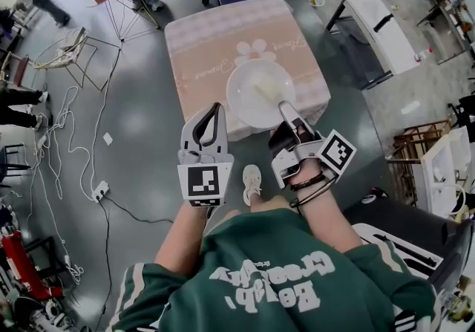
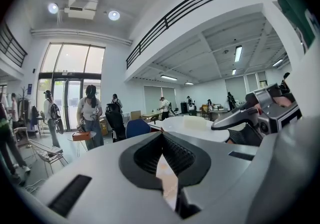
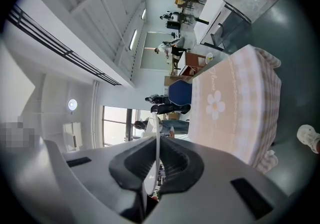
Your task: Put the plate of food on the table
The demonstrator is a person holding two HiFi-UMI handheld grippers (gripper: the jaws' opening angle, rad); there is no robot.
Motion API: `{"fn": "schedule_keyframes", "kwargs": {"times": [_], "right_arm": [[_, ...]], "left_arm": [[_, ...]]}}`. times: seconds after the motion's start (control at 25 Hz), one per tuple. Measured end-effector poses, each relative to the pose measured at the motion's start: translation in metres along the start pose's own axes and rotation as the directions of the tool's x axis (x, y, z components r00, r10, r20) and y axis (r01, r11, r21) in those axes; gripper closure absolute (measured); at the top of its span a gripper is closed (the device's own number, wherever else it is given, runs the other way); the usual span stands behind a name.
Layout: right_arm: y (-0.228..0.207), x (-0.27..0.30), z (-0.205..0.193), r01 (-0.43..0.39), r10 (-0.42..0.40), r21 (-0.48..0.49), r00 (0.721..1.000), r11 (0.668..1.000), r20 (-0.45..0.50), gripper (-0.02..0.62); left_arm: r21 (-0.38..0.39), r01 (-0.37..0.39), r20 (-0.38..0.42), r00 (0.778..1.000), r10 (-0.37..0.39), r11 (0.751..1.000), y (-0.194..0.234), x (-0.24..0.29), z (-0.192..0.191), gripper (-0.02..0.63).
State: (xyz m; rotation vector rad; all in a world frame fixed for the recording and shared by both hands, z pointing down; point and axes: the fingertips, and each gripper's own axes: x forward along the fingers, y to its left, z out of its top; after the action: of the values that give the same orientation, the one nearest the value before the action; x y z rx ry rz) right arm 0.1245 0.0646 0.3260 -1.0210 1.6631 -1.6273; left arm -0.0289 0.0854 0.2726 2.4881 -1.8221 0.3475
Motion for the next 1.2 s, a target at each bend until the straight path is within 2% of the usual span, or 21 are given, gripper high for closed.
{"fn": "schedule_keyframes", "kwargs": {"times": [0.48, 0.84, 1.2], "right_arm": [[-0.007, 0.045, 0.036, -0.003, 0.004, 0.01, 1.0, 1.0, -0.022, 0.571], [-0.002, 0.07, 0.048, -0.01, 0.011, 0.011, 0.999, 1.0, -0.033, 0.571], [-0.013, 0.076, 0.051, 0.022, -0.021, 0.022, 0.999, 1.0, -0.047, 0.571]], "left_arm": [[-0.008, -0.026, -0.006, 1.0, 0.026, 1.0, 0.009, 0.051, 0.005, 0.597], [0.002, -0.047, -0.002, 0.999, 0.047, 0.999, 0.021, 0.069, 0.014, 0.597], [0.006, -0.062, -0.031, 0.998, 0.062, 0.998, 0.021, 0.079, 0.008, 0.597]]}}
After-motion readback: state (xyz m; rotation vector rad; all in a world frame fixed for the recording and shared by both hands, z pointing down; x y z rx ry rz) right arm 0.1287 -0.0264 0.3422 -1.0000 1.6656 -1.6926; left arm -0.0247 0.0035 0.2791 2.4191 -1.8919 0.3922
